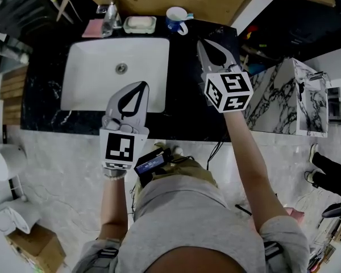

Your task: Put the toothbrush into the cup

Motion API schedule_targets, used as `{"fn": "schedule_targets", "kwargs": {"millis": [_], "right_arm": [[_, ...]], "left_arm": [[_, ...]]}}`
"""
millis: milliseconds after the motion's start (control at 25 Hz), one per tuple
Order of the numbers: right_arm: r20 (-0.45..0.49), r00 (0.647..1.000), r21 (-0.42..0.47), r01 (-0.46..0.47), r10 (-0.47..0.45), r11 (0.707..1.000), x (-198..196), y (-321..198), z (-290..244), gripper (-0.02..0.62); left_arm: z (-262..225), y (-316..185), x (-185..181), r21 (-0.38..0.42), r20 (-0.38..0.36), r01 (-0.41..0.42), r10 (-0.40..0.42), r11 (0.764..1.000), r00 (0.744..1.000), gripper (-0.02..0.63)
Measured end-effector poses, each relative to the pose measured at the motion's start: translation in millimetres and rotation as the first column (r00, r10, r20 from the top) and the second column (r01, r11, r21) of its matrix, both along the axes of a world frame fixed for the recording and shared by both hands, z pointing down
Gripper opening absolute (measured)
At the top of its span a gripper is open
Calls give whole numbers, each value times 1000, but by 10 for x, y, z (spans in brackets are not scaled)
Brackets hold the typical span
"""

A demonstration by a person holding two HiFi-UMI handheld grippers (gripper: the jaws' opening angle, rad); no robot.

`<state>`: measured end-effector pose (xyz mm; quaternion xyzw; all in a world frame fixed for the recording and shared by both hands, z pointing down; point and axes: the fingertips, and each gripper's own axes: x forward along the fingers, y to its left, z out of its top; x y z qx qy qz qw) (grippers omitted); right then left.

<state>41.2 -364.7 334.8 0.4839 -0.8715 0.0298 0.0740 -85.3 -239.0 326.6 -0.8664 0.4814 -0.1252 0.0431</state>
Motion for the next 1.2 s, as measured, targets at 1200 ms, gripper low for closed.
{"fn": "schedule_targets", "kwargs": {"millis": [1200], "right_arm": [[-40,998,58,48,-46,997,278,1325,-216,-9]], "left_arm": [[-88,353,107,11,3,-13,13,1000,1000,11]]}}
